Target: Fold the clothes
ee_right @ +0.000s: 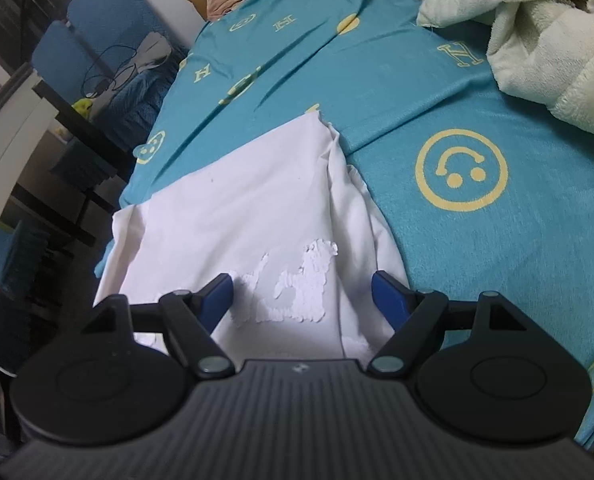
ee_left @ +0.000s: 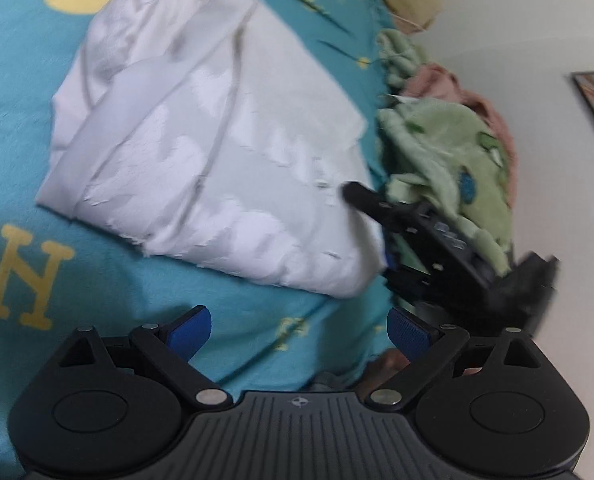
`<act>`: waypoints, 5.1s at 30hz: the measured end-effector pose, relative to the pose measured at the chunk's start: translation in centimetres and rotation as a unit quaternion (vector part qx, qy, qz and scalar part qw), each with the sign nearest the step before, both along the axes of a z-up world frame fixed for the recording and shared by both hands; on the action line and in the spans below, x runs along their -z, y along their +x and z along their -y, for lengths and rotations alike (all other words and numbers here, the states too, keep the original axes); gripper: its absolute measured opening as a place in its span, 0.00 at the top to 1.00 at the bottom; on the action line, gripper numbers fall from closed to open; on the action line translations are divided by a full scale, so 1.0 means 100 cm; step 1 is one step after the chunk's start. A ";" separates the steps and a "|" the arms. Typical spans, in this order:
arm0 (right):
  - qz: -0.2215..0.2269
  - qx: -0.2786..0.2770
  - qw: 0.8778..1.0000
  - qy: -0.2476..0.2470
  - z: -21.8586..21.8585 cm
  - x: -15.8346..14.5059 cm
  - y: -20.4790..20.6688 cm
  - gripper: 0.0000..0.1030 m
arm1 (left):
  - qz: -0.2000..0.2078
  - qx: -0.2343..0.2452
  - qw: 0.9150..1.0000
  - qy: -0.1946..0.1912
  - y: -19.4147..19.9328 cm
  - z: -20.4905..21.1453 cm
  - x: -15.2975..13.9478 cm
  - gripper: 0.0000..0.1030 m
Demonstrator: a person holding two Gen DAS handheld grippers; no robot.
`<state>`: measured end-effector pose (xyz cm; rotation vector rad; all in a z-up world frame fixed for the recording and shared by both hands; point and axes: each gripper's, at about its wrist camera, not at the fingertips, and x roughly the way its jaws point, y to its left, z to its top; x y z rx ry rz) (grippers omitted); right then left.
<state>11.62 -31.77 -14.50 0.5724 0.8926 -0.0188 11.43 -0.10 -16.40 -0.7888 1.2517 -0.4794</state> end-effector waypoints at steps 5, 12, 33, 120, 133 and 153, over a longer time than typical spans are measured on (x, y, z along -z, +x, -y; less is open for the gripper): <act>0.005 0.007 1.000 0.008 0.002 -0.002 -0.002 0.24 | -0.023 -0.062 0.998 -0.024 0.004 -0.014 0.015 0.09; 0.013 0.015 1.000 0.016 0.005 -0.005 -0.004 0.24 | -0.004 -0.228 0.973 -0.025 -0.003 -0.056 0.016 0.25; 0.039 0.013 0.904 0.427 0.004 -0.008 -0.046 0.23 | 0.157 -0.222 0.962 -0.007 -0.009 -0.043 -0.038 0.82; 0.017 0.217 0.913 0.345 0.008 0.052 -0.054 0.51 | 0.060 -0.279 0.948 -0.142 0.003 -0.060 0.011 0.76; 0.164 0.170 0.930 0.282 0.005 -0.019 -0.096 0.75 | 0.101 -0.247 0.952 -0.150 -0.031 -0.061 -0.064 0.78; 0.327 0.210 0.913 0.127 0.276 -0.270 -0.076 0.75 | 0.209 -0.043 0.950 -0.227 0.091 0.300 -0.290 0.78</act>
